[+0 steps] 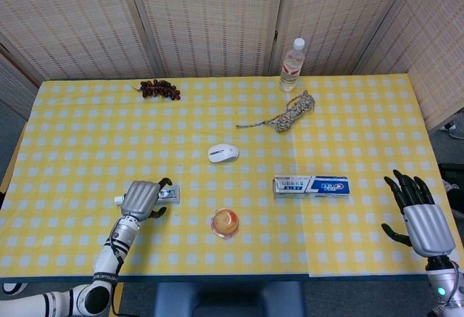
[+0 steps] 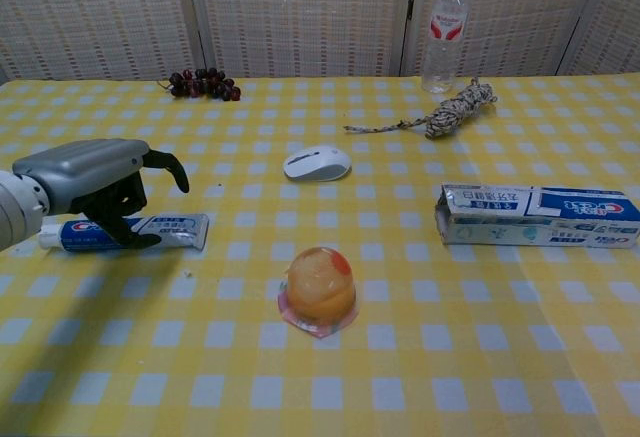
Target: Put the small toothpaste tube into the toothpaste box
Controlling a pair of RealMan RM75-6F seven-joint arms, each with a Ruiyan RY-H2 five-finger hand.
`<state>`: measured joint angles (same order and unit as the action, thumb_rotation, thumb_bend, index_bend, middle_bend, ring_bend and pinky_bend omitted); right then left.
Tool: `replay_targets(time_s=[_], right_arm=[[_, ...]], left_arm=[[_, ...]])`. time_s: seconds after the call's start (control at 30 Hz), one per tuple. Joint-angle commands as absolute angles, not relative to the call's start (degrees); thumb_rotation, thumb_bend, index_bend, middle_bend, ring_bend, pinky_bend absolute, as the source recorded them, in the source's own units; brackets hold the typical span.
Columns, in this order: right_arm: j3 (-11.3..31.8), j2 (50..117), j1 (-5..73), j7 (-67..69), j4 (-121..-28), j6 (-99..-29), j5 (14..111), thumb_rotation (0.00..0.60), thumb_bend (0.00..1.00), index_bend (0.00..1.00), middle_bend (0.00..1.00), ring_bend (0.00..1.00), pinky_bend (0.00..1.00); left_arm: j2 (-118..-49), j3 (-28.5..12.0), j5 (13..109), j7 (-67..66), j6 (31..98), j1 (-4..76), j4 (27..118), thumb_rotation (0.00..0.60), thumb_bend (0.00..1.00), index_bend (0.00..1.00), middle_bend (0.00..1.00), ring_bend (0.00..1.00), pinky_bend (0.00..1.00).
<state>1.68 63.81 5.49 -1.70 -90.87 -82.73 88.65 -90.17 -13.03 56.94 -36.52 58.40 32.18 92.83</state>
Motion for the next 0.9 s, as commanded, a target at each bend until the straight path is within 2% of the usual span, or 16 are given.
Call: replay_targets(time_s=[0.03, 0.9], right_arm=[[1.9, 63.8, 5.5, -1.6, -90.7, -82.7, 88.3, 0.600, 0.25, 0.00, 0.00, 0.00, 0.00], [2.1, 64.2, 5.7, -2.6, -90.3, -82.0, 87.1, 0.600, 0.25, 0.00, 0.00, 0.00, 0.00]], left_arm=[[-90.8, -13.4, 54.7, -36.5, 57.3, 33.7, 91.5, 0.600, 0.33, 0.34, 1.00, 1.00, 1.00], [-92.0, -11.0, 44.4, -33.6, 53.5, 39.4, 83.2, 0.600, 0.32, 0.35, 1.00, 1.00, 1.00]])
